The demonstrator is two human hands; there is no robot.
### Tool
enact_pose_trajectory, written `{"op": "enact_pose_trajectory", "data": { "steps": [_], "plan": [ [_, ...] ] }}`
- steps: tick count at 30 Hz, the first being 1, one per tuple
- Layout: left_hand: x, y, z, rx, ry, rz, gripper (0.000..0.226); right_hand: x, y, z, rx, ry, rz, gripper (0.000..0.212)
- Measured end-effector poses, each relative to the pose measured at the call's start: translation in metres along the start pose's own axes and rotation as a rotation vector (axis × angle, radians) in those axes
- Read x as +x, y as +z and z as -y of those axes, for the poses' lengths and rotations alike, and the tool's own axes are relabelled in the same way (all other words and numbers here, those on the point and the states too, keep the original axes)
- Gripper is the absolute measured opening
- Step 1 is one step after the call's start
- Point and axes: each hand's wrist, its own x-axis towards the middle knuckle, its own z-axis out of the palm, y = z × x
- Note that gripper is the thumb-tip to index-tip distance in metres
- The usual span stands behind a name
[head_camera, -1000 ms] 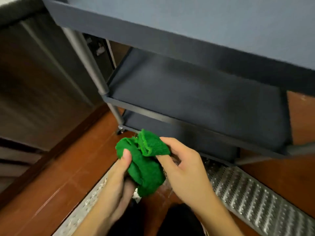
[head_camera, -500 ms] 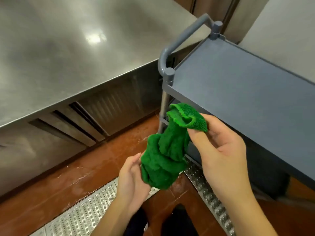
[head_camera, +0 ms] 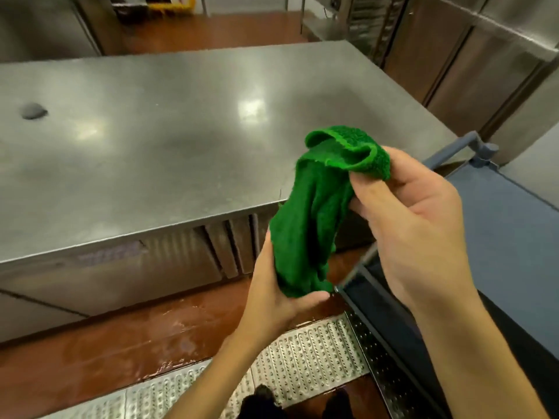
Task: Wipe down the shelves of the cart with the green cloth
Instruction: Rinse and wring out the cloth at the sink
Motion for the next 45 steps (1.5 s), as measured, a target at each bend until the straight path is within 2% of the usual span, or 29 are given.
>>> {"op": "enact_pose_trajectory", "data": {
  "steps": [3, 7, 8, 10, 13, 15, 17, 18, 20, 21, 24, 26, 28, 29, 31, 32, 34, 38, 41, 45],
  "plan": [
    [0.01, -0.034, 0.017, 0.08, -0.132, -0.149, 0.113, 0.011, 0.047, -0.006, 0.038, -0.012, 0.122, 0.021],
    [0.011, -0.095, 0.025, 0.058, -0.281, -0.524, 0.042, 0.025, 0.098, -0.017, 0.132, -0.017, 0.302, 0.02],
    [0.011, -0.116, 0.025, 0.019, -0.304, -0.604, 0.029, 0.027, 0.107, -0.022, 0.159, -0.004, 0.358, 0.018],
    [0.008, -0.163, 0.021, -0.11, -0.295, -0.718, 0.017, 0.028, 0.124, -0.034, 0.165, 0.038, 0.486, 0.024],
    [-0.003, -0.234, 0.012, -0.266, -0.24, -0.852, 0.011, 0.029, 0.144, -0.068, 0.105, 0.172, 0.591, 0.026],
    [-0.01, -0.275, 0.002, -0.377, -0.209, -0.912, 0.02, 0.031, 0.162, -0.101, -0.059, 0.27, 0.644, 0.063],
    [-0.015, -0.312, -0.008, -0.419, -0.18, -0.961, 0.028, 0.037, 0.19, -0.134, -0.246, 0.314, 0.759, 0.083],
    [-0.017, -0.329, -0.013, -0.422, -0.166, -0.98, 0.029, 0.042, 0.21, -0.149, -0.318, 0.328, 0.825, 0.084],
    [-0.02, -0.361, -0.018, -0.42, -0.146, -1.012, 0.029, 0.051, 0.254, -0.171, -0.369, 0.368, 0.922, 0.072],
    [-0.021, -0.376, -0.023, -0.43, -0.132, -1.019, 0.029, 0.054, 0.281, -0.176, -0.374, 0.367, 0.965, 0.069],
    [-0.019, -0.424, -0.038, -0.468, -0.08, -1.029, 0.029, 0.061, 0.373, -0.182, -0.288, 0.314, 1.096, 0.114],
    [-0.017, -0.456, -0.046, -0.494, -0.065, -1.051, 0.033, 0.065, 0.437, -0.194, -0.163, 0.283, 1.08, 0.124],
    [-0.017, -0.492, -0.051, -0.475, -0.052, -1.077, 0.049, 0.071, 0.498, -0.202, -0.148, 0.226, 0.98, 0.1],
    [-0.02, -0.512, -0.052, -0.435, -0.028, -1.09, 0.048, 0.075, 0.525, -0.206, -0.144, 0.192, 0.933, 0.079],
    [-0.032, -0.55, -0.044, -0.368, -0.009, -1.134, 0.046, 0.086, 0.572, -0.214, -0.09, 0.206, 0.863, 0.022],
    [-0.04, -0.568, -0.037, -0.304, -0.01, -1.139, 0.044, 0.093, 0.591, -0.215, -0.041, 0.278, 0.856, 0.015],
    [-0.06, -0.604, -0.019, -0.114, -0.039, -1.092, 0.039, 0.103, 0.629, -0.214, 0.048, 0.409, 0.823, 0.025],
    [-0.1, -0.666, 0.023, 0.077, -0.274, -0.824, 0.043, 0.108, 0.709, -0.21, 0.33, 0.749, 0.721, 0.031],
    [-0.121, -0.711, 0.044, -0.114, -0.46, -0.567, 0.044, 0.103, 0.774, -0.206, 0.488, 0.849, 0.669, 0.019],
    [-0.147, -0.782, 0.065, -0.353, -0.32, -0.417, 0.064, 0.096, 0.853, -0.199, 0.62, 0.913, 0.637, 0.021]
  ]
}}
